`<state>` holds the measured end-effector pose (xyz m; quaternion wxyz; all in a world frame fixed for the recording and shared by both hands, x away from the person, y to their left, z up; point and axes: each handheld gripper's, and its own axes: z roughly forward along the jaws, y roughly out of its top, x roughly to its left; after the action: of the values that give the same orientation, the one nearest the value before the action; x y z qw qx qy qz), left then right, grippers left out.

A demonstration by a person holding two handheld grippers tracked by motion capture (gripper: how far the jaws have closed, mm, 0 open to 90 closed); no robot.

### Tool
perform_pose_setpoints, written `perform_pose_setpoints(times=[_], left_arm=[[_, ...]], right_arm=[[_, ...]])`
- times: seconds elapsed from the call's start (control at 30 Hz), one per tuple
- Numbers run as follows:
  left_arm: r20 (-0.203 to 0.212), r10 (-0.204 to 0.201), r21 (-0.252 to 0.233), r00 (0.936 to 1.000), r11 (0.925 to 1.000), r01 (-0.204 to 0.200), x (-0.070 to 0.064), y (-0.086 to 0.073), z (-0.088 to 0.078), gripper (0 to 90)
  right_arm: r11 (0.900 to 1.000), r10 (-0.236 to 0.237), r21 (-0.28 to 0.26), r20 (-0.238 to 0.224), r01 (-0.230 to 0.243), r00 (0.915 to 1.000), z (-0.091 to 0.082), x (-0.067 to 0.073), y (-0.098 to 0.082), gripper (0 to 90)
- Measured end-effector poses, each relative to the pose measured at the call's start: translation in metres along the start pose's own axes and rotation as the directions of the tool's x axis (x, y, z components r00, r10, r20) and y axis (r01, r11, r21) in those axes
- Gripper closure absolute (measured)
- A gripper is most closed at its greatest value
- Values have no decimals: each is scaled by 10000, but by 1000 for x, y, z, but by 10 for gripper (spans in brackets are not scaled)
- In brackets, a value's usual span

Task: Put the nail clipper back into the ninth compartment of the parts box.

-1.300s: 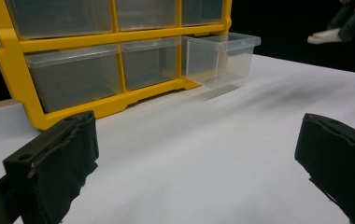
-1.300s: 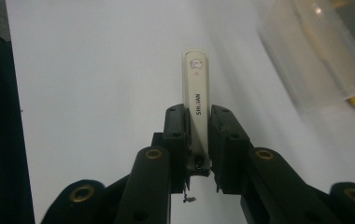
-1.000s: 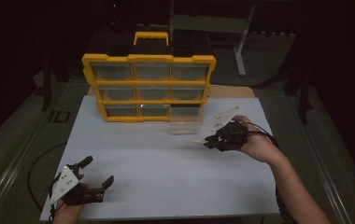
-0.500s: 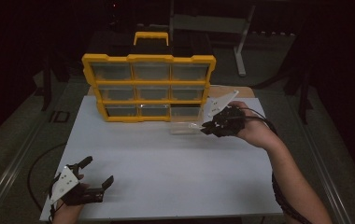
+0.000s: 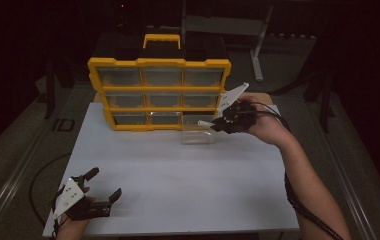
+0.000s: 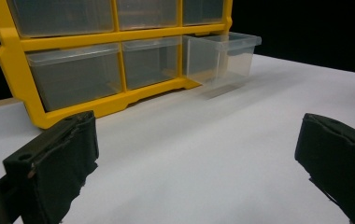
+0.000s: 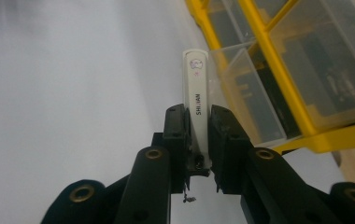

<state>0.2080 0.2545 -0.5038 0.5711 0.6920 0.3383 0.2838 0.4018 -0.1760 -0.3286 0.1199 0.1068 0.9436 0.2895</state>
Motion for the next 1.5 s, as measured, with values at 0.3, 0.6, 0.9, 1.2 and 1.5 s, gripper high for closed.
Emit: perform_pose_setpoints(times=[0.3,0.6,0.9,1.2,1.5], left_arm=[[-3,0,-2,10000,10000,0,0,0,0,2],[-8,-12,-10,10000,10000,12,1,0,-1,2],[14,-14,-12,10000,10000,14,1,0,-1,2],[18,-23,-8,10000,10000,23,0,0,0,2],[44,-29,-16,10000,10000,29,0,0,0,2]], right_arm=[[10000,-42,-33,69,43,10000,7,-17,10,777],[10000,-38,71,-44,38,10000,24,-35,14,777],[9998,83,178,-181,-79,9998,44,-47,8,777],[9998,185,109,-289,-182,9994,60,-52,0,777],[9994,13,335,-365,-1,9993,77,-54,-6,777]])
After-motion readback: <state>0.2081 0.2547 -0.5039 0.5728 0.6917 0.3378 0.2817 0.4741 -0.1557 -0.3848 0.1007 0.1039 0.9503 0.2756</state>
